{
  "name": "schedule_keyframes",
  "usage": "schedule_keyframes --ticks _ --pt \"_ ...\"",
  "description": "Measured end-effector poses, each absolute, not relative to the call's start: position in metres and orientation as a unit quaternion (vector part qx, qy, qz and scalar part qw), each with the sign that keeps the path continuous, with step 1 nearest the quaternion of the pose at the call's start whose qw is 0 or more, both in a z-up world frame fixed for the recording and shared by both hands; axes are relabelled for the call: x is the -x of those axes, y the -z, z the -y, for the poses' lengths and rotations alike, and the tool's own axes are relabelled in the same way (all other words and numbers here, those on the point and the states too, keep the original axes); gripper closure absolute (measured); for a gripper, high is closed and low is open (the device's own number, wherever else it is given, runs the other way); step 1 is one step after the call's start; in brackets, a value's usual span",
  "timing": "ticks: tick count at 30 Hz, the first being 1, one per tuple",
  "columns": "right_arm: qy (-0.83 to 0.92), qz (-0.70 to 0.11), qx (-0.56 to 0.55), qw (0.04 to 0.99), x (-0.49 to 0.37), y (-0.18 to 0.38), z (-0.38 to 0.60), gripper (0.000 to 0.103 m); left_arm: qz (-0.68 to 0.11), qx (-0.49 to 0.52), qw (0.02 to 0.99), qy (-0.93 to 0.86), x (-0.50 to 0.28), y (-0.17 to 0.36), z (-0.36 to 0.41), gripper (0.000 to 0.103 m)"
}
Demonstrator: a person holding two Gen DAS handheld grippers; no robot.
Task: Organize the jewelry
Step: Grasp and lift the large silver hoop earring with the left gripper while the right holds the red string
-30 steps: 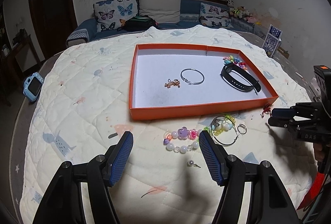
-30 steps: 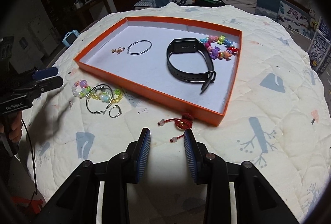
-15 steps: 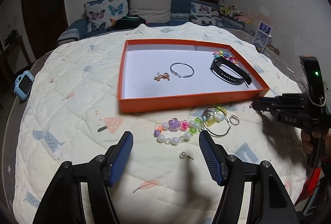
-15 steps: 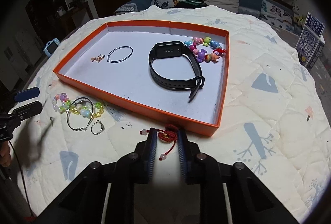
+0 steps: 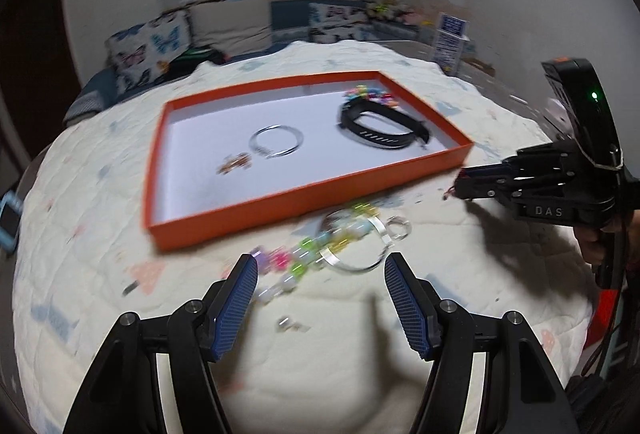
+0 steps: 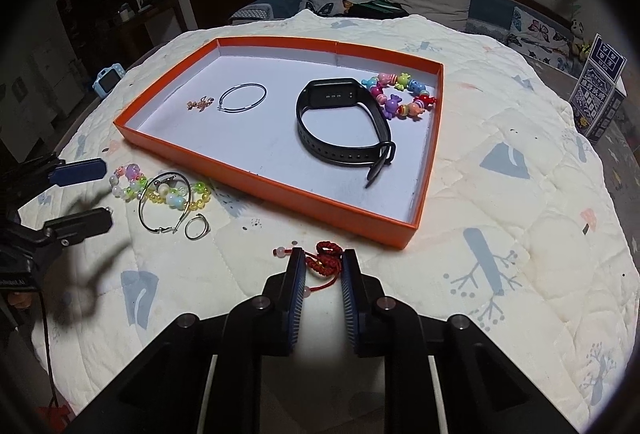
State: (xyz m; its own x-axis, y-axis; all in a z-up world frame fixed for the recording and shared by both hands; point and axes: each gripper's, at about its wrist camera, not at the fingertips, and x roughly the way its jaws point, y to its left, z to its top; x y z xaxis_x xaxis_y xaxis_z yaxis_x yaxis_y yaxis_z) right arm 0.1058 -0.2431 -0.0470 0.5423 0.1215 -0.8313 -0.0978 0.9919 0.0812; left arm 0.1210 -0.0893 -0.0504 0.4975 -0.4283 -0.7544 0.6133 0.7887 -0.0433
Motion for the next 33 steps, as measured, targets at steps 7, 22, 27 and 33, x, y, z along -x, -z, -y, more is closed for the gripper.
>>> schedule_keyframes --ticks 7,22,27,33 --pt "-0.066 -0.478 -0.023 0.876 -0.104 0.046 0.249 0.082 -0.390 -0.157 0.845 0.331 -0.134 0.056 0.123 0.032" --pt "-0.069 -0.480 -0.030 0.874 -0.106 0.047 0.252 0.082 -0.400 -0.201 0.823 0.350 -0.148 0.081 0.138 0.034" --pt "-0.068 -0.481 -0.030 0.874 -0.106 0.047 0.252 0.082 -0.397 -0.198 0.822 0.358 -0.147 0.081 0.137 0.044" --pt "-0.068 -0.481 -0.031 0.874 -0.106 0.047 0.252 0.082 -0.392 -0.194 0.825 0.357 -0.145 0.079 0.136 0.049"
